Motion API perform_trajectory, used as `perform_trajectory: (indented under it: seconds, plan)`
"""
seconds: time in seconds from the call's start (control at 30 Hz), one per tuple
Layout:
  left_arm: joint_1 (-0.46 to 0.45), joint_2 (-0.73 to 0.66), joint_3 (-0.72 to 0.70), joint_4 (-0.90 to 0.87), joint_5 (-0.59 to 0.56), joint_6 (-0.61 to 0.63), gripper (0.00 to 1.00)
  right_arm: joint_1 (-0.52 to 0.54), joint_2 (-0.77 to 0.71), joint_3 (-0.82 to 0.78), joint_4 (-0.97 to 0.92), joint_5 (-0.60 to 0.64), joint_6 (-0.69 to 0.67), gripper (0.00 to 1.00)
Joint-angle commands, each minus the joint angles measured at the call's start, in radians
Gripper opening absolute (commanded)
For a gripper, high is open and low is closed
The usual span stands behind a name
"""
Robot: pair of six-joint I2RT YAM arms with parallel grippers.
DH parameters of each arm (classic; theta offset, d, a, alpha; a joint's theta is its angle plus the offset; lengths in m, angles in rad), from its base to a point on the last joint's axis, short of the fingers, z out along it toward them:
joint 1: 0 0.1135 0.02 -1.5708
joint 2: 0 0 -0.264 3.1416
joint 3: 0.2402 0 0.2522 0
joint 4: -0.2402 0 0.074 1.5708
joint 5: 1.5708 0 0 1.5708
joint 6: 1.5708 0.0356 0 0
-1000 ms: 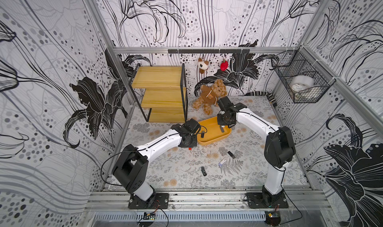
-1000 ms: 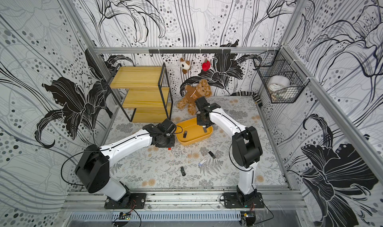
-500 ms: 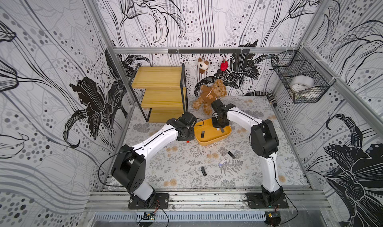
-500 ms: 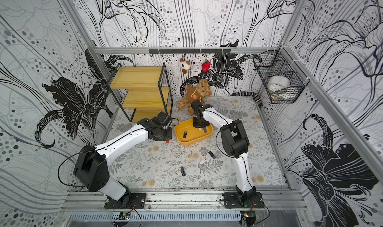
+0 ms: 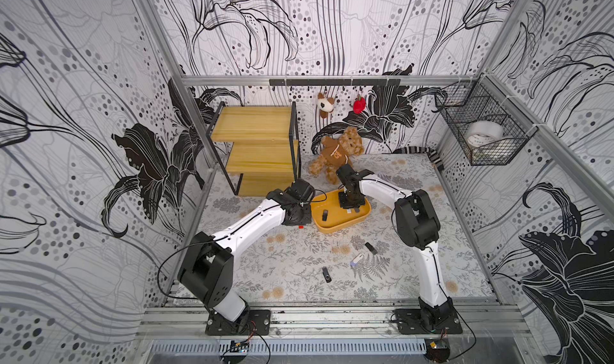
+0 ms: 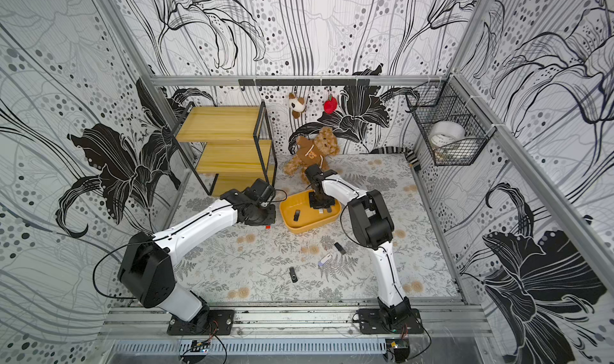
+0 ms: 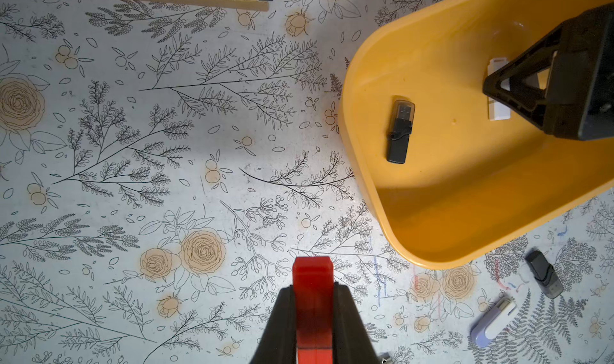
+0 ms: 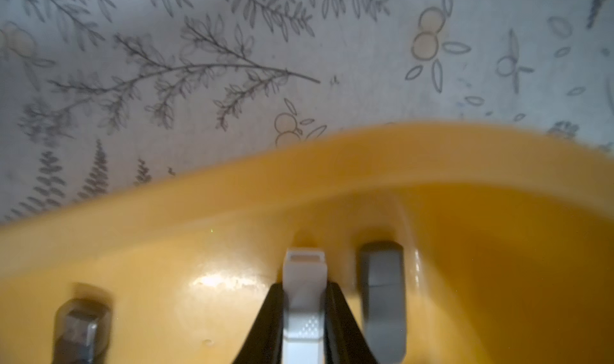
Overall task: Put the usb flash drive into the storage box
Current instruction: Place the USB flash in the storage box.
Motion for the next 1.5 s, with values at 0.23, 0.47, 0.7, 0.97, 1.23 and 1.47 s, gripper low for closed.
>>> perform_trajectory:
  seconds: [0.23, 0.47, 0.7, 0.97, 1.23, 1.47]
  plan:
    - [0.005, -0.003, 0.032, 0.011, 0.015, 0.013, 0.0, 0.004, 0.038, 0.034, -0.027, 0.025, -0.03, 0.27]
    - [0.005, 0.028, 0.107, -0.006, 0.007, 0.018, 0.0, 0.004, 0.031, 0.036, -0.022, 0.029, -0.023, 0.4]
    - [0.003, 0.069, 0.166, 0.04, 0.015, 0.036, 0.0, 0.002, -0.132, 0.022, 0.019, 0.065, 0.005, 0.42]
    - [-0.027, 0.243, 0.331, 0.075, 0.046, 0.061, 0.0, -0.017, -0.345, -0.101, -0.04, 0.189, 0.061, 0.55]
    - [-0.079, 0.426, 0.493, 0.091, 0.089, 0.062, 0.0, -0.103, -0.624, -0.454, -0.016, 0.21, 0.14, 0.64]
    - [-0.096, 0.562, 0.569, 0.123, 0.108, 0.071, 0.0, -0.121, -0.704, -0.622, -0.018, 0.205, 0.2, 0.69]
